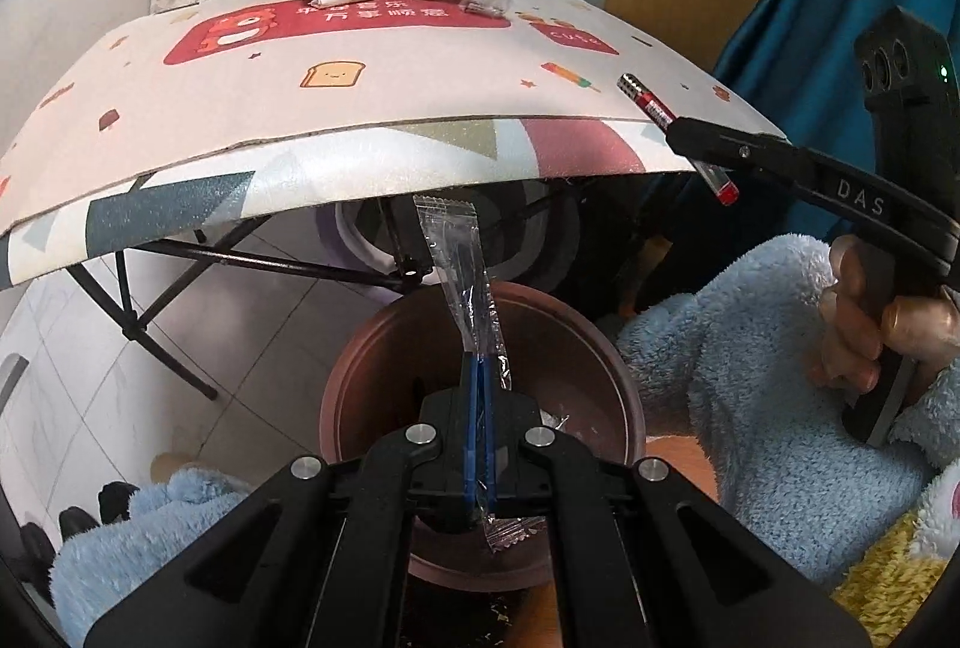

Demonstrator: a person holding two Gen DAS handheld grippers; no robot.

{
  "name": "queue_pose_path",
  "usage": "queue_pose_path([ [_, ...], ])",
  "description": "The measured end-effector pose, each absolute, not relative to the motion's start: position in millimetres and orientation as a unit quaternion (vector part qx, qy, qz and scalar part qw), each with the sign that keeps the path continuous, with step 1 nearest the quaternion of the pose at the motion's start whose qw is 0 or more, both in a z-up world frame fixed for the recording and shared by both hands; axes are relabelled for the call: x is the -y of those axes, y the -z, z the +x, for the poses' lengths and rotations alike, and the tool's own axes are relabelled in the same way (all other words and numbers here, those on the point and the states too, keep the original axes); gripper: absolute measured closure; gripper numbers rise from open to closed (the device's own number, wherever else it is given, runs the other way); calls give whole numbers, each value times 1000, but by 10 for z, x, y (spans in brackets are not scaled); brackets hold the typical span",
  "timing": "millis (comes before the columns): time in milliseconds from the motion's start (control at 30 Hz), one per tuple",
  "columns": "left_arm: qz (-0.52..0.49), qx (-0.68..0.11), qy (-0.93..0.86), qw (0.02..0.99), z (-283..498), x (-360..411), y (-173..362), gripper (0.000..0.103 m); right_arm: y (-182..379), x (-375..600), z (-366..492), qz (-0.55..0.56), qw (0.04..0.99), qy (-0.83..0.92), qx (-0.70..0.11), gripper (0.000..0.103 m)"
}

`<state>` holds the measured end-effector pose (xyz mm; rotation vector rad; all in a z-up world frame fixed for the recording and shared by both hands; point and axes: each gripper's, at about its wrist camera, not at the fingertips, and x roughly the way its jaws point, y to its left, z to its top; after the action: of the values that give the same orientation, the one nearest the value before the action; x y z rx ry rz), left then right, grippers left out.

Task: Collect trash
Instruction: 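Carry the red lighter and wrapped fork over the brown bin and release both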

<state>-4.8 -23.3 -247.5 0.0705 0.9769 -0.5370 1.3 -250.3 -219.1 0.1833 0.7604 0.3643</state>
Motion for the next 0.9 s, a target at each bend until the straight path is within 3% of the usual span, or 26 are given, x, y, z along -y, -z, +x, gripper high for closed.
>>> queue_pose_path([
  [200,34,-466,251,848,-33,235,2487,98,2210,2453,14,81,906,-186,-372,77],
  [267,31,-466,254,847,-34,233,2481,90,2216,2422,13,75,905,-190,-373,77],
  [333,26,-465,254,848,-35,218,2482,70,2229,2403,14,71,904,-194,-375,77],
  [467,11,-459,241,855,-29,155,2457,61,2251,2354,18,65,900,-202,-381,77],
  [633,-10,-430,187,883,-38,-2,2349,35,2306,2291,27,57,892,-213,-395,77],
  [900,-37,-414,147,898,-12,-198,2289,27,2421,2091,34,22,877,-230,-421,77],
])
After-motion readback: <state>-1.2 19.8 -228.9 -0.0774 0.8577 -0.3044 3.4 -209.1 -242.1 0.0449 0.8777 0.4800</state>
